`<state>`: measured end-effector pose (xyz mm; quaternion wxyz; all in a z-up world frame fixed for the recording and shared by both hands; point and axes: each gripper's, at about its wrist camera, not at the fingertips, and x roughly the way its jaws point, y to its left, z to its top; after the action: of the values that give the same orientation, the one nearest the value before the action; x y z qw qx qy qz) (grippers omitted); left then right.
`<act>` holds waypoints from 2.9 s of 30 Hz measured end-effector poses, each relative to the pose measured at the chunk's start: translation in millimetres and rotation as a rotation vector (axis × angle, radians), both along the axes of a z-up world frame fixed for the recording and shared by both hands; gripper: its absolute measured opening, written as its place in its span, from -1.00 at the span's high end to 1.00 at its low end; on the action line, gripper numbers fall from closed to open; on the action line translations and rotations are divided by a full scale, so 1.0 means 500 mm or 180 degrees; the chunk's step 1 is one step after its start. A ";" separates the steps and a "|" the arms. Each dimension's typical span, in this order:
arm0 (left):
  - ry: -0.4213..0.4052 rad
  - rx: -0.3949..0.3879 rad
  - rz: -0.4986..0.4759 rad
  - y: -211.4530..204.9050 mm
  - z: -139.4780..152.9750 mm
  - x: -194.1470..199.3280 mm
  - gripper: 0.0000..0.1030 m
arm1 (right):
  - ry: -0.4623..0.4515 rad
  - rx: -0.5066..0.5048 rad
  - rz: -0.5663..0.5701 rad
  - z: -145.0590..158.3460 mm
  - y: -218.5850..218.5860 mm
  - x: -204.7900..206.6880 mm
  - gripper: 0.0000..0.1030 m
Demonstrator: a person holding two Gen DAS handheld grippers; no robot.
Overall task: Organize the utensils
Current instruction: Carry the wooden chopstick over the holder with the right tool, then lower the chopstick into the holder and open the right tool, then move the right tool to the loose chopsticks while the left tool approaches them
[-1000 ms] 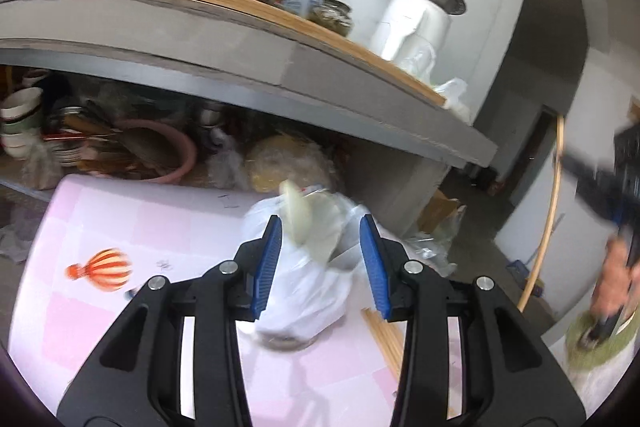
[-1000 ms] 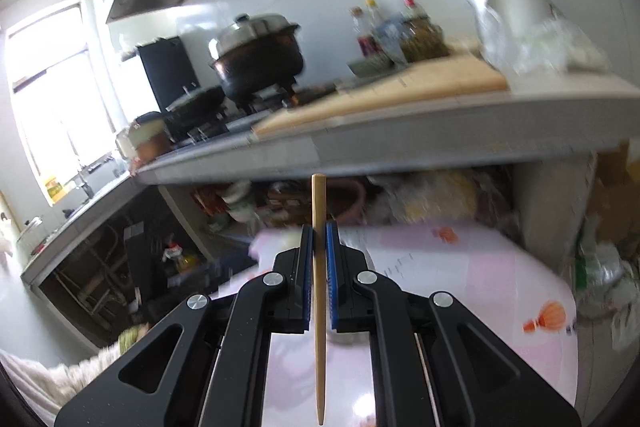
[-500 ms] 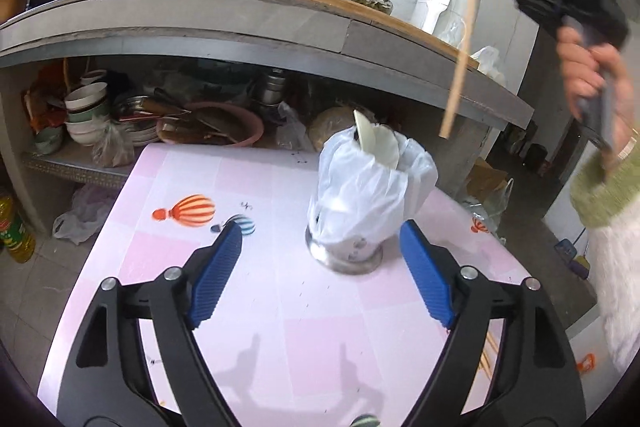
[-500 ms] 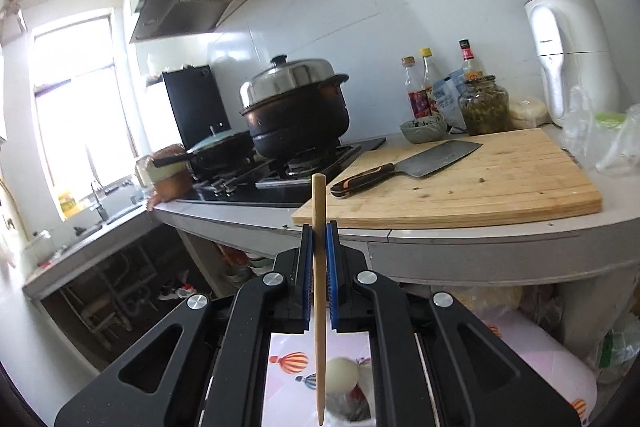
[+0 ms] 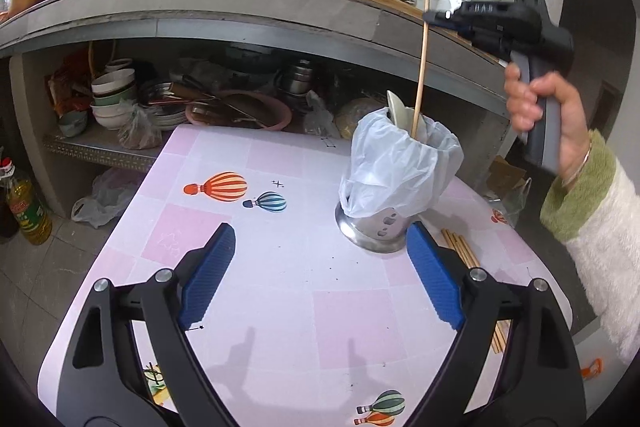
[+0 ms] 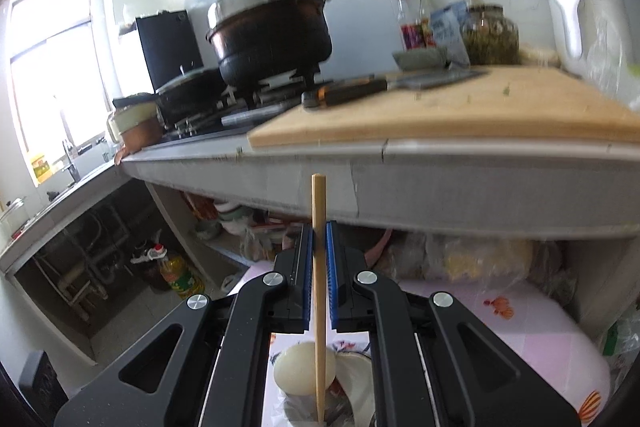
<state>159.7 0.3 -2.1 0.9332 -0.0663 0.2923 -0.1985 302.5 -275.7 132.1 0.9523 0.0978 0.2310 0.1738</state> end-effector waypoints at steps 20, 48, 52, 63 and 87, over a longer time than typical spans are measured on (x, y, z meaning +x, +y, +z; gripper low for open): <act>0.0022 0.0074 0.0005 -0.025 -0.004 -0.002 -0.68 | 0.0106 -0.0114 0.0071 -0.058 0.005 -0.037 0.86; 0.0105 0.0002 0.0023 -0.017 -0.013 0.004 -0.68 | 0.0314 -0.0466 0.0339 -0.123 0.051 -0.056 0.85; 0.0077 -0.0003 0.0021 -0.016 -0.011 0.003 -0.68 | 0.0349 -0.0286 0.0350 -0.120 0.035 -0.065 0.84; 0.0083 -0.0019 0.0036 -0.014 -0.012 0.001 -0.68 | 0.0587 0.0274 0.0254 -0.155 -0.034 -0.063 0.85; 0.0072 0.0033 -0.0045 -0.036 -0.007 -0.004 -0.68 | 0.0485 0.0210 -0.0114 -0.133 -0.123 -0.213 0.28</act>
<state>157.8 -17.9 -5.6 0.9287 -0.0615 0.3043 -0.2028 196.0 -337.3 65.8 0.9312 0.1462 0.2951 0.1564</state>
